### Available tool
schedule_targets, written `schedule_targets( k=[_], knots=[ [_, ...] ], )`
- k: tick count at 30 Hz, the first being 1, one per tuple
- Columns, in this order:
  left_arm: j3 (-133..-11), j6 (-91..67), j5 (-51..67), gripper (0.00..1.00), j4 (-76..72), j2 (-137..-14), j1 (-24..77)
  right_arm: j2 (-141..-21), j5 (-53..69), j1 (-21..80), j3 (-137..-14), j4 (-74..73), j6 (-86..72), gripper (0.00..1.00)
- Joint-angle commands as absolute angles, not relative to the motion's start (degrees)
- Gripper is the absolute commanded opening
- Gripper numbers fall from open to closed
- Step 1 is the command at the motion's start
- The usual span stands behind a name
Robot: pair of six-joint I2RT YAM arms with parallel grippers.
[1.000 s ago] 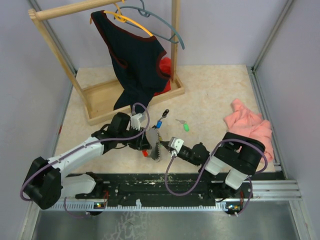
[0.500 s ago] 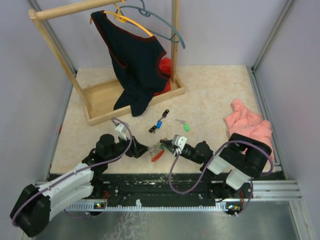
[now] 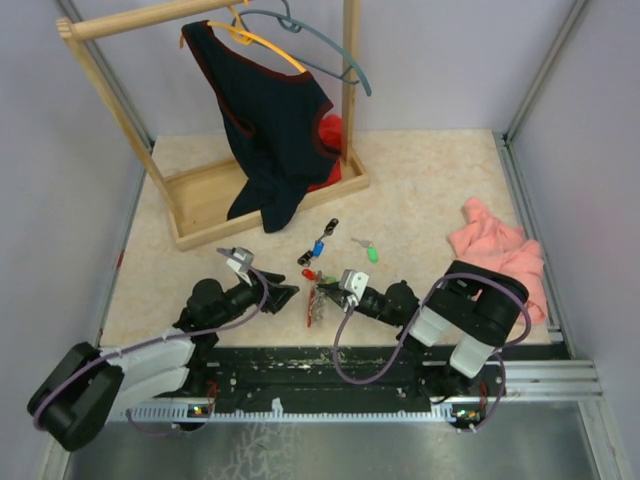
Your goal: Put the keys on the keyring
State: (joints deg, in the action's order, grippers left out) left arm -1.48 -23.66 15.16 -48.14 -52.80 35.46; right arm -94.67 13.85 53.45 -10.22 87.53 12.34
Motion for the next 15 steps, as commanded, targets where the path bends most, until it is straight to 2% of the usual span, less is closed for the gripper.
schedule_targets(
  k=[1,9,15],
  knots=[
    [-3.31,-18.51,19.78,0.64,-58.35,-60.16,35.22,-97.41,13.17,53.20,-10.99,94.86,10.49,0.00],
    [-4.23,-13.60,28.29,0.66,-68.85,-71.63,35.25,-100.79,13.13,52.91,-10.26,98.70,8.13,0.00],
    [-0.74,-6.89,32.66,0.66,-86.93,-81.05,35.24,-100.92,13.27,52.82,-10.37,98.77,8.09,0.00]
  ],
)
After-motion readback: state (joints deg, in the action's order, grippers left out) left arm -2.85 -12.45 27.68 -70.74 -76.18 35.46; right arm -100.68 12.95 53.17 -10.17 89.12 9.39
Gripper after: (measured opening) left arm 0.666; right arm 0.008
